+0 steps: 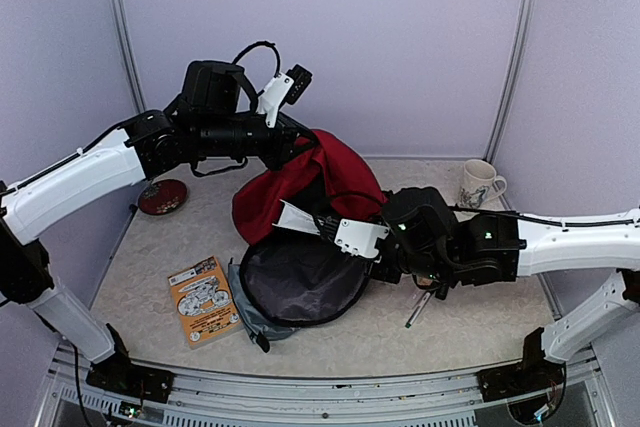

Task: Pack the student bag
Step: Place the book in the largest pocket of the bag.

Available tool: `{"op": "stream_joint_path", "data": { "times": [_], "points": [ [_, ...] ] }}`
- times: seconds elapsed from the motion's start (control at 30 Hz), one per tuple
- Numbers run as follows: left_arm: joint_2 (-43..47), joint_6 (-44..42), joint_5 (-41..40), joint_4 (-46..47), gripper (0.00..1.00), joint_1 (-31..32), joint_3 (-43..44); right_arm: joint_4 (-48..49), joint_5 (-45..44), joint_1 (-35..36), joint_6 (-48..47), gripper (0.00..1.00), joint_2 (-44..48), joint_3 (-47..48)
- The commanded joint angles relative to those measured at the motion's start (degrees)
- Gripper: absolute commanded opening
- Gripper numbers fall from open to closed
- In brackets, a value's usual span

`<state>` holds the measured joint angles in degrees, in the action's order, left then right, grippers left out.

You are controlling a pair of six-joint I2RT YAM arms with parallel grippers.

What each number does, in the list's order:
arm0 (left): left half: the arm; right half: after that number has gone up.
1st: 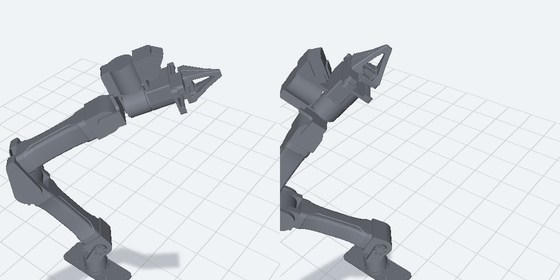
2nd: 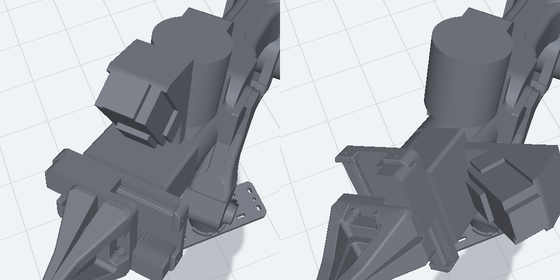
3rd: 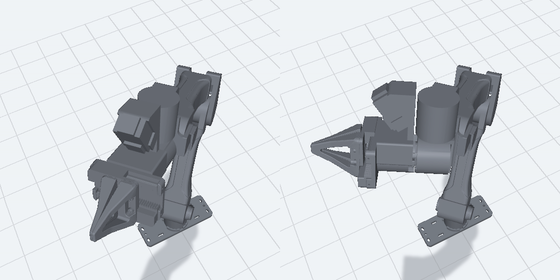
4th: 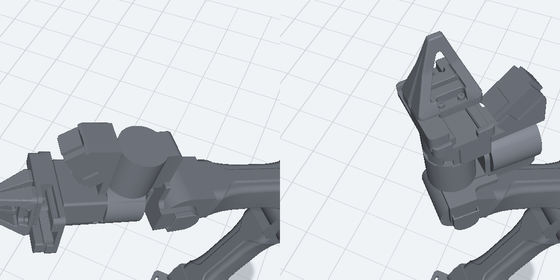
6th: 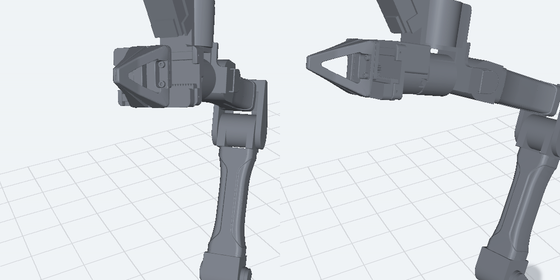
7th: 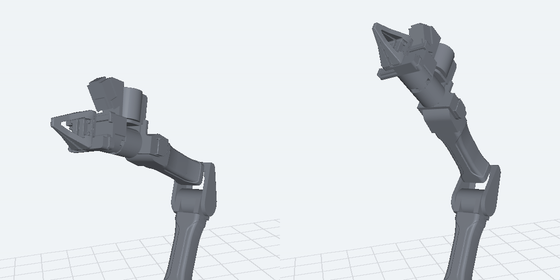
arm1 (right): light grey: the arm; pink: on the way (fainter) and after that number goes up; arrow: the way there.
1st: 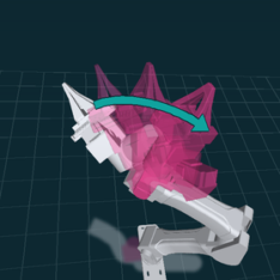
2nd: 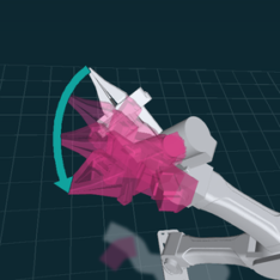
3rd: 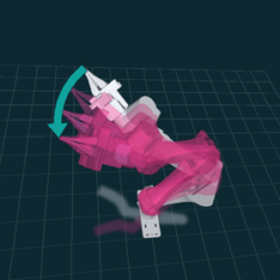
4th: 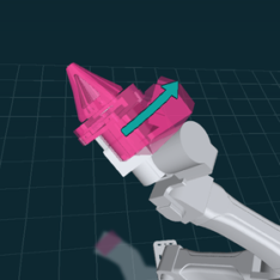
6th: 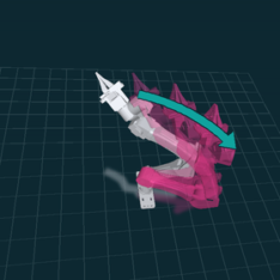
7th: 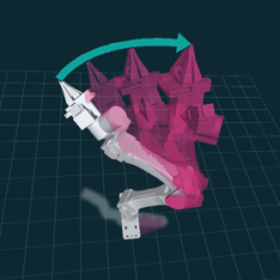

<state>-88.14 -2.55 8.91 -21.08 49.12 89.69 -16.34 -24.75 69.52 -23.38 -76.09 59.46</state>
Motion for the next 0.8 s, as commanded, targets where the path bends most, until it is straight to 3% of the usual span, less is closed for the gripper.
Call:
{"op": "stream_joint_path", "data": {
  "times": [0.0,0.1,0.27,0.43,0.5,0.57,0.6,0.63,0.77],
  "points": [
    [1.09,2.17,-4.56,4.18,0.00,-0.88,4.06,-0.30,-16.50,0.44,-9.62,0.00,-5.42,-0.16],
    [2.40,1.94,-5.97,4.35,0.00,-1.25,2.61,-3.20,-21.71,-0.72,-11.58,0.00,-9.98,0.90],
    [3.37,2.65,-4.88,5.71,0.00,-0.98,0.34,-6.23,-19.00,-4.27,-9.68,0.01,-14.69,4.20],
    [2.42,4.89,-0.88,8.87,0.00,-0.70,-1.99,-4.63,-18.59,-4.69,-9.49,0.11,-23.57,9.72],
    [2.12,5.24,-0.51,9.63,0.00,-0.74,-2.65,-5.60,-18.03,-4.65,-7.76,0.30,-27.83,12.89],
    [2.16,5.54,-0.64,10.61,0.00,-1.07,-3.84,-6.65,-16.62,-4.61,-5.28,0.60,-31.53,15.98],
    [2.22,5.83,-0.39,11.15,0.00,-1.44,-4.64,-6.70,-16.48,-4.41,-3.62,0.86,-32.93,17.35],
    [2.31,6.19,-0.05,11.68,0.00,-1.97,-5.48,-6.72,-16.00,-4.05,-2.07,0.98,-33.80,18.49],
    [2.70,7.64,1.44,13.21,0.00,-4.01,-9.38,-7.66,-4.31,-0.74,-0.72,1.00,-32.44,19.81]
  ]
}}
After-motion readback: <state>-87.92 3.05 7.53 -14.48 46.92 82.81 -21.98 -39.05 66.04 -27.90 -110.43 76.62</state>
